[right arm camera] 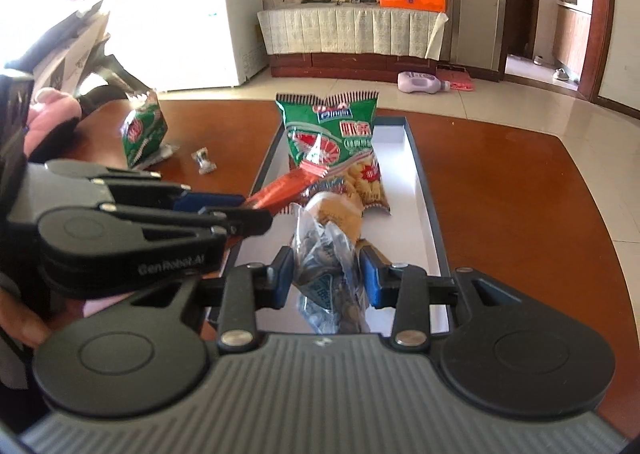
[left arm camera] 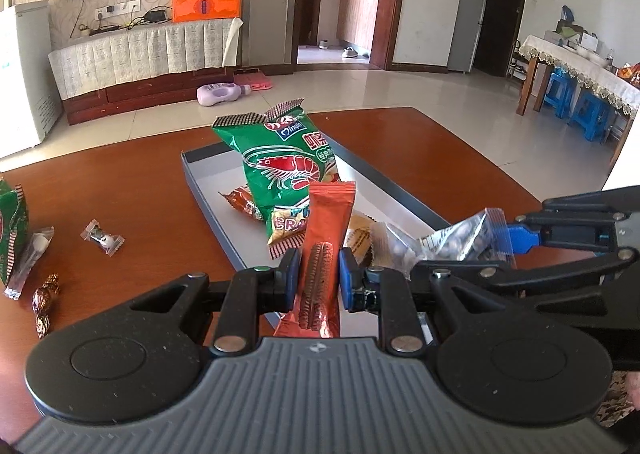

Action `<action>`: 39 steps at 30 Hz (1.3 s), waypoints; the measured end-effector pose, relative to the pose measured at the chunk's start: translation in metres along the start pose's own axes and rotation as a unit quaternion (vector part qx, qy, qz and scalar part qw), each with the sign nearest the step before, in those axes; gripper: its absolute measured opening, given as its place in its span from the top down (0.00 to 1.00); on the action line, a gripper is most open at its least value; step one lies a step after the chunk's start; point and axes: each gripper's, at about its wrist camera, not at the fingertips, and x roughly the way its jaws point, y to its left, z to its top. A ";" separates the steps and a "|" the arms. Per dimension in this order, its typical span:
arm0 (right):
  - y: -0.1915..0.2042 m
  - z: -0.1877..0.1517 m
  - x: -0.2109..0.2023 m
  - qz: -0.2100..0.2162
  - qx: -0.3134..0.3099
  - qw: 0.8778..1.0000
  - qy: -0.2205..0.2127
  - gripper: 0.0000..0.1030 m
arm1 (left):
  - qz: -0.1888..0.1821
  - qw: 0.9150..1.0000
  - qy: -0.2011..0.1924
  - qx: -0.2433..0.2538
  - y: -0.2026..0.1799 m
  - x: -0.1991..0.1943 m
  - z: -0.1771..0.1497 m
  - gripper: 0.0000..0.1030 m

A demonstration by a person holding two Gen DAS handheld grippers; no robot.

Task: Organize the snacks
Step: 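Carry orange-red bar in left gripper while right carries clear packet over box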

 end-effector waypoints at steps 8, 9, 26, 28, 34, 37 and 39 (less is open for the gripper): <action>-0.005 0.002 0.007 -0.005 0.000 1.000 0.007 0.62 | -0.005 1.000 0.015 0.003 0.002 0.016 0.005 0.76; -0.007 0.001 0.007 -0.007 0.000 1.000 0.009 0.62 | -0.004 1.000 0.016 0.008 0.001 0.019 0.006 0.76; -0.017 0.004 0.033 0.006 0.029 0.999 0.019 0.62 | 0.015 0.999 0.021 0.020 0.018 0.071 0.029 0.76; -0.019 0.006 0.038 0.016 0.037 0.999 0.024 0.62 | 0.017 0.999 0.019 0.025 0.018 0.077 0.032 0.76; -0.030 0.009 0.054 0.046 0.080 0.995 0.034 0.62 | 0.019 0.999 0.015 0.026 0.018 0.098 0.040 0.76; -0.029 0.009 0.060 0.060 0.093 0.993 0.044 0.62 | 0.028 0.999 0.016 0.029 0.016 0.107 0.039 0.76; -0.029 0.008 0.061 0.058 0.089 0.993 0.045 0.62 | 0.032 0.999 0.014 0.026 0.014 0.111 0.038 0.76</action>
